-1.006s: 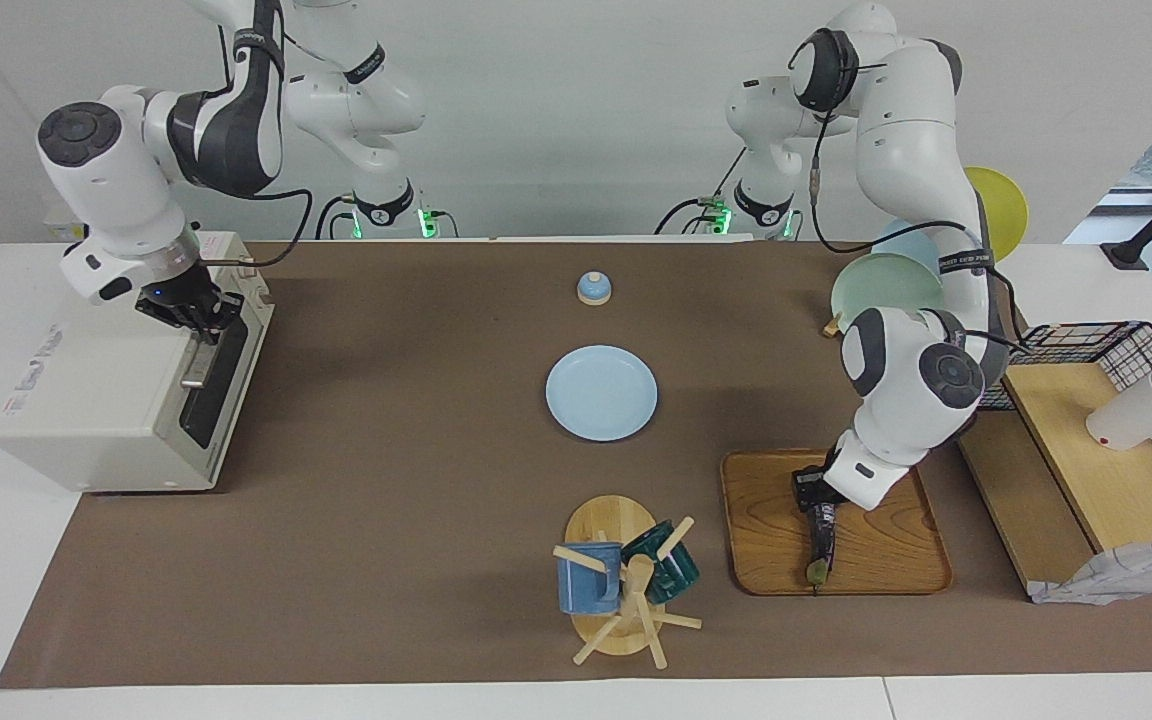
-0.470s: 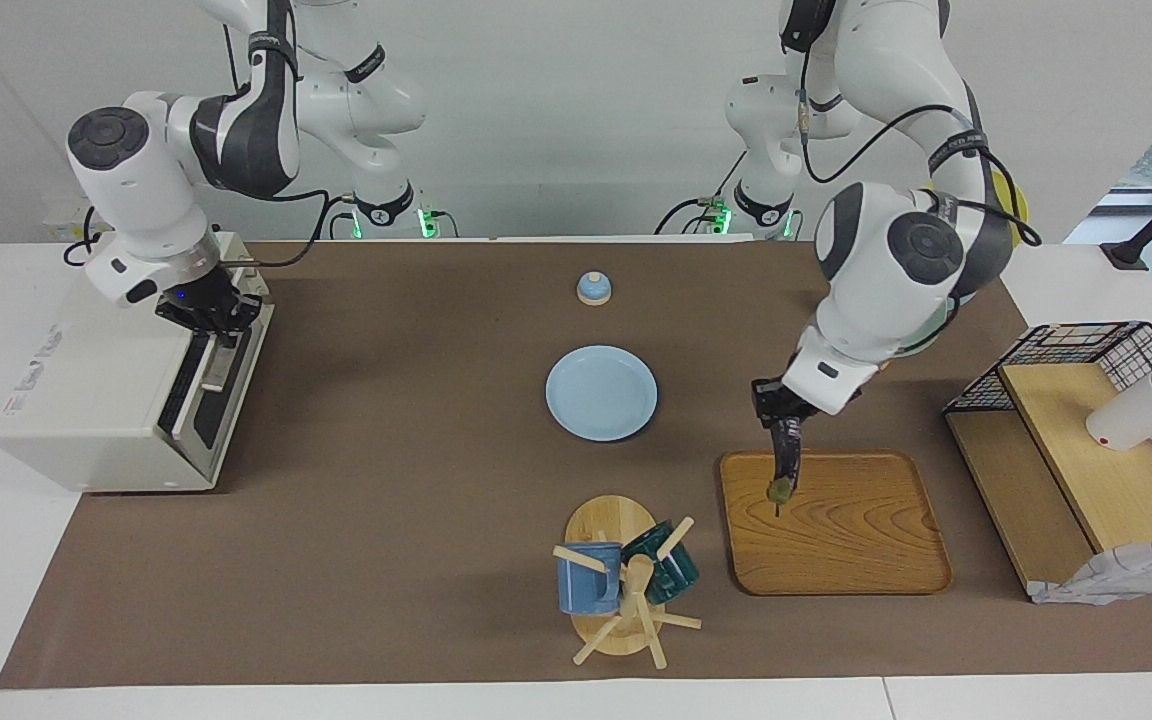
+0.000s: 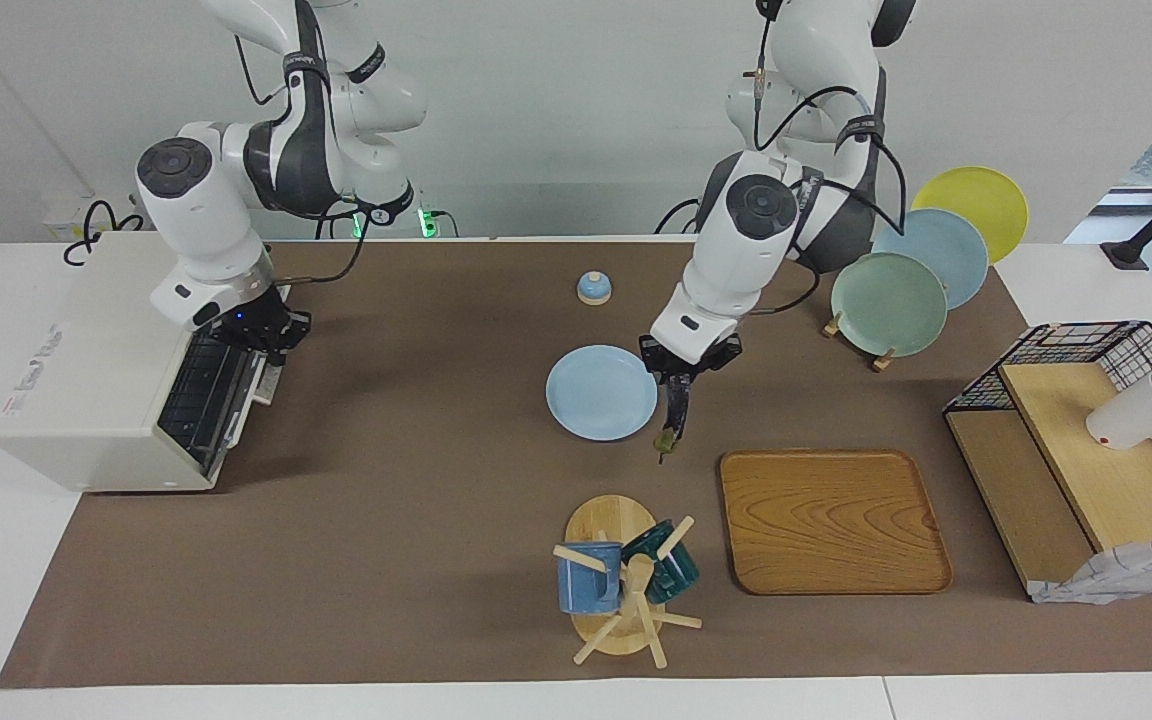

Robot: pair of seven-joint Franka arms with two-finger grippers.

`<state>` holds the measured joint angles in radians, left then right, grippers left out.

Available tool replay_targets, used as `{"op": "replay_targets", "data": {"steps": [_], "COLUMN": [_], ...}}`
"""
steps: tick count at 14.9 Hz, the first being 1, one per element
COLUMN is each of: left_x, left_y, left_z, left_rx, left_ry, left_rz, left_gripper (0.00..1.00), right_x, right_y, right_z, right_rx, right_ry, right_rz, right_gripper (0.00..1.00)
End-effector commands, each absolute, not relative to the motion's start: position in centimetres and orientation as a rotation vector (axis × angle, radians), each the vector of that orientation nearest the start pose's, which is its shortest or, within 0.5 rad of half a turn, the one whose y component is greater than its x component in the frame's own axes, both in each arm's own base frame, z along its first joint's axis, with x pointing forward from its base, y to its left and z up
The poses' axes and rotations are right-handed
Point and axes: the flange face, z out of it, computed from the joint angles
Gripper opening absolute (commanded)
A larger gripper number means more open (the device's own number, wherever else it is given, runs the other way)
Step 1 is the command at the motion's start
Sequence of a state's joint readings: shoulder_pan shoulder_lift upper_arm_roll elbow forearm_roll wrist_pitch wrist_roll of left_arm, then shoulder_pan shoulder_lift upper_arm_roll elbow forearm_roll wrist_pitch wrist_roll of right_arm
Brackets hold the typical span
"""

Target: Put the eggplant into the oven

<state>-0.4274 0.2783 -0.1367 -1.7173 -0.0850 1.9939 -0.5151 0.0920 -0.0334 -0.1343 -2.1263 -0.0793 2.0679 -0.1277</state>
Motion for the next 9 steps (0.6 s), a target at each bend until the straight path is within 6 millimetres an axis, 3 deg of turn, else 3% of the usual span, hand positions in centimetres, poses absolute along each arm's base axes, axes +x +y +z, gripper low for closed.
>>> {"op": "replay_targets", "data": {"steps": [1,4,9], "left_x": [50.3,49.4,45.7], "left_y": [-35.6,-36.6,-39.1], "left_z": [39.8,37.9,34.0], "left_rx": [-3.266,-3.268,-3.273], "left_ry": [-0.033,-0.021,-0.022], "left_rz": [0.028,0.024,0.005], "left_gripper": [0.00,0.00,0.00], "right_x": [54.6,54.1,54.4], "right_y": [-4.5,-3.0,-2.9], "right_z": [38.3,36.1,32.5], "right_rx": [-3.220,-3.215,-3.219], "right_ry": [-0.191,-0.234,-0.230], "right_rz": [-0.023,-0.087,-0.066], "right_gripper": [0.00,0.00,0.00]}}
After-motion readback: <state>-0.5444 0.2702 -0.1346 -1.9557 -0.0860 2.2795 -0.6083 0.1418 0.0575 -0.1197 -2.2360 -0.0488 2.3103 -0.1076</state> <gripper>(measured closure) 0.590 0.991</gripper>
